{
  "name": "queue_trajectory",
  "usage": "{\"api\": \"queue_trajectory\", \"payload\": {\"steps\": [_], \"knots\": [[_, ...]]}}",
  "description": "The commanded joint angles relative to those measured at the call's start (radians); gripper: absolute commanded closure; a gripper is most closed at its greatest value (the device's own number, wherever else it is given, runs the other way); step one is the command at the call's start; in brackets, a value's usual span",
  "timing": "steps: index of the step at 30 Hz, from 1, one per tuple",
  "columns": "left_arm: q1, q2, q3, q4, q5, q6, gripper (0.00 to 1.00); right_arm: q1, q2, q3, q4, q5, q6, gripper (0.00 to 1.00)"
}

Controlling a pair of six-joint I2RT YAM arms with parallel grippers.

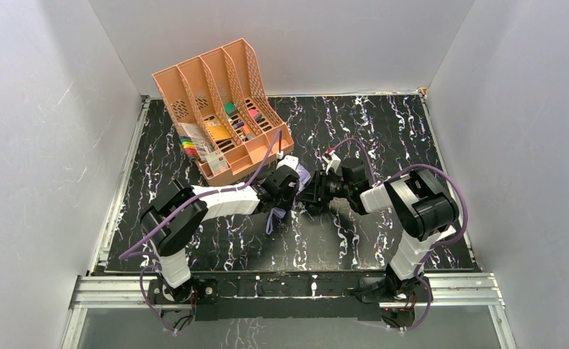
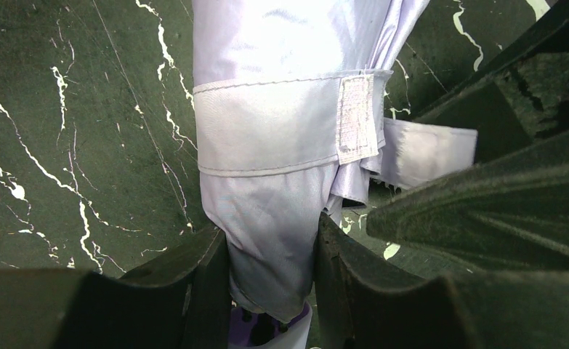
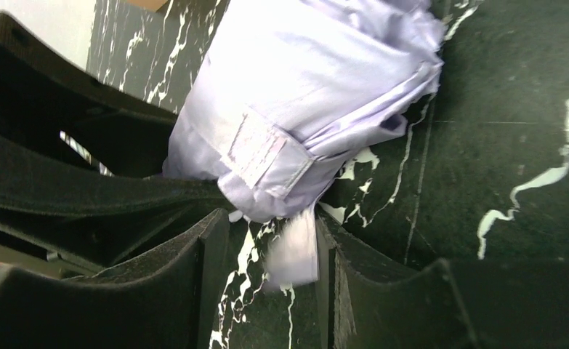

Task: Put away the umbrella

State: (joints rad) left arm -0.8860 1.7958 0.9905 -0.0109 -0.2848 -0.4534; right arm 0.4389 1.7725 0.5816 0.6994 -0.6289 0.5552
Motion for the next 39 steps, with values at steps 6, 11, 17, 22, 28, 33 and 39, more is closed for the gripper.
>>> {"api": "queue_trajectory", "payload": {"steps": [6, 11, 17, 22, 28, 33, 39], "knots": [[-0.007, 0.137, -0.090, -0.268, 0.016, 0.010, 1.00, -0.007, 0.025, -0.003, -0.002, 0.152, 0.145, 0.46], [-0.007, 0.139, -0.085, -0.271, 0.015, 0.011, 1.00, -0.009, 0.002, -0.033, 0.005, 0.159, 0.181, 0.54], [-0.008, 0.142, -0.082, -0.271, 0.014, 0.011, 1.00, -0.018, -0.079, -0.088, -0.047, 0.200, 0.199, 0.56], [-0.009, 0.146, -0.080, -0.273, 0.013, 0.012, 1.00, -0.019, -0.120, -0.134, -0.048, 0.216, 0.242, 0.42], [-0.012, 0.152, -0.075, -0.274, 0.013, 0.013, 1.00, -0.019, -0.107, -0.151, 0.000, 0.205, 0.273, 0.54], [-0.013, 0.152, -0.076, -0.277, 0.009, 0.010, 1.00, -0.020, -0.109, -0.161, 0.020, 0.221, 0.306, 0.64], [-0.016, 0.158, -0.075, -0.276, 0.009, 0.005, 1.00, -0.020, -0.114, -0.163, 0.062, 0.216, 0.290, 0.80]]}}
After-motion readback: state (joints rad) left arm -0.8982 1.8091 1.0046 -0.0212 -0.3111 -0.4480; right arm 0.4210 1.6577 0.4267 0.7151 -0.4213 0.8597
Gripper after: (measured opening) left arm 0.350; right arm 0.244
